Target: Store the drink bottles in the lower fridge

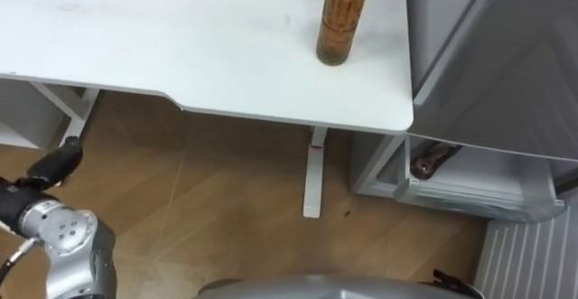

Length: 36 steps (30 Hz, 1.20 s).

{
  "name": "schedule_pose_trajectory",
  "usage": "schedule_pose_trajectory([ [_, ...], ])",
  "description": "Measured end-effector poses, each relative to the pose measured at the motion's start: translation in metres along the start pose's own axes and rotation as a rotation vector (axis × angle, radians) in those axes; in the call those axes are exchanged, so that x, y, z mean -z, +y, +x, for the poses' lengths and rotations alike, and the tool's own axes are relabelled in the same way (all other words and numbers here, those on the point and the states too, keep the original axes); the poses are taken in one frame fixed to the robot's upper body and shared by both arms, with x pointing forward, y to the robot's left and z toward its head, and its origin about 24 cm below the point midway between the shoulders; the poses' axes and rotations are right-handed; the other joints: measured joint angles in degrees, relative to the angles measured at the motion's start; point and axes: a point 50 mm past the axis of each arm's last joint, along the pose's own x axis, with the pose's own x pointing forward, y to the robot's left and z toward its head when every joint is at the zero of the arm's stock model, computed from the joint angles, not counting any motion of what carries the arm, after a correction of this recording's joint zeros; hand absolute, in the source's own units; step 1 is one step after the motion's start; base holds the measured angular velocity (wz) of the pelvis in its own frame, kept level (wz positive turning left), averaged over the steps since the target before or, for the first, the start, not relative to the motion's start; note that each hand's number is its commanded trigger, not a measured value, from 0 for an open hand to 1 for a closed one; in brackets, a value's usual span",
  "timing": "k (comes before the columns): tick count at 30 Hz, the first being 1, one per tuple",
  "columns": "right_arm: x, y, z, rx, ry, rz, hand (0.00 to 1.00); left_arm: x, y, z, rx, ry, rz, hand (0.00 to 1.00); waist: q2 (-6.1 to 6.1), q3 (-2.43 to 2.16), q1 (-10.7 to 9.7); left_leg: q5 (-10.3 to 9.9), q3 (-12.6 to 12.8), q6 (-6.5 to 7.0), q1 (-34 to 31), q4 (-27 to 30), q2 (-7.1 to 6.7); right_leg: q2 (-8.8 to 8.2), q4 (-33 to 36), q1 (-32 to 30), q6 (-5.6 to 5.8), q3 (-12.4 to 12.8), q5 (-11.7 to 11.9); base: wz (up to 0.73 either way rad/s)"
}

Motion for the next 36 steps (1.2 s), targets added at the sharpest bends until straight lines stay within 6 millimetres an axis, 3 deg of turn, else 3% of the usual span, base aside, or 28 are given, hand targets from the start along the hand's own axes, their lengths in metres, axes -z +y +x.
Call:
schedule_pose_trajectory([
  [5, 0.001, 0.001, 0.0, -0.019, 0.0, -0.011, 0.0, -0.047, -0.01, -0.004, 0.031, -0.21, -0.084, 0.0, 0.12, 0.12, -0.2, 0.0, 0.0, 0.0, -0.1, 0.0, -0.01, 0.05, -0.5, 0.2, -0.01, 0.1, 0.0, 0.0],
  [9, -0.001, 0.002, 0.0, -0.035, -0.004, -0.011, 0.0, -0.067, -0.017, -0.008, 0.11, -0.29, -0.126, 0.0, 0.1, 0.2, -1.2, 0.0, -0.2, 0.0, -0.2, 0.0, -0.03, 0.07, -0.7, 0.2, -0.01, 0.0, 0.0, 0.0],
  [12, -0.003, 0.003, 0.001, -0.058, -0.007, -0.005, 0.0, -0.084, -0.025, -0.016, 0.185, -0.354, -0.165, 0.0, 0.22, 0.54, -2.2, 0.0, -0.4, 0.0, -0.2, 0.0, -0.06, 0.1, -0.7, 0.2, -0.01, 0.1, 0.0, 0.0],
  [17, -0.006, 0.004, 0.001, -0.062, -0.008, -0.005, 0.0, -0.108, -0.052, -0.033, 0.382, -0.447, -0.217, 0.0, 0.26, 0.75, -3.9, 0.0, -0.5, 0.0, -0.2, 0.0, -0.08, 0.06, -0.7, 0.2, 0.0, 0.1, 0.0, 0.0],
  [24, -0.015, 0.009, 0.003, -0.088, -0.026, -0.037, 0.0, -0.105, -0.082, -0.063, 0.7, -0.44, -0.201, 0.0, -0.02, 1.09, -6.0, 0.0, 0.6, -0.03, 0.0, 0.0, 0.14, 0.28, -0.7, -0.1, -0.01, 1.1, 0.0, -0.07],
  [26, -0.016, 0.011, 0.003, -0.098, -0.027, -0.047, 0.0, -0.103, -0.09, -0.073, 0.808, -0.437, -0.183, 0.0, -0.37, 0.94, -6.3, 0.0, 0.9, -0.03, -0.1, 0.1, 0.14, 0.31, -0.7, -0.4, -0.03, 1.6, 0.0, -0.11],
  [29, -0.015, 0.014, 0.003, -0.11, -0.025, -0.053, 0.0, -0.101, -0.096, -0.081, 0.899, -0.431, -0.171, 0.0, -0.84, 0.77, -6.7, 0.0, 0.9, -0.03, 0.1, 0.2, 0.15, 0.3, -0.7, -0.4, -0.05, 1.9, 0.0, -0.07],
  [36, -0.02, 0.018, 0.004, -0.123, -0.033, -0.097, 0.0, -0.097, -0.102, -0.088, 0.986, -0.394, -0.173, 0.0, -1.57, 1.12, -7.7, 0.0, 1.0, -0.04, 0.6, 0.1, 0.21, 0.37, -0.7, 0.0, -0.08, 2.0, 0.1, -0.01],
])
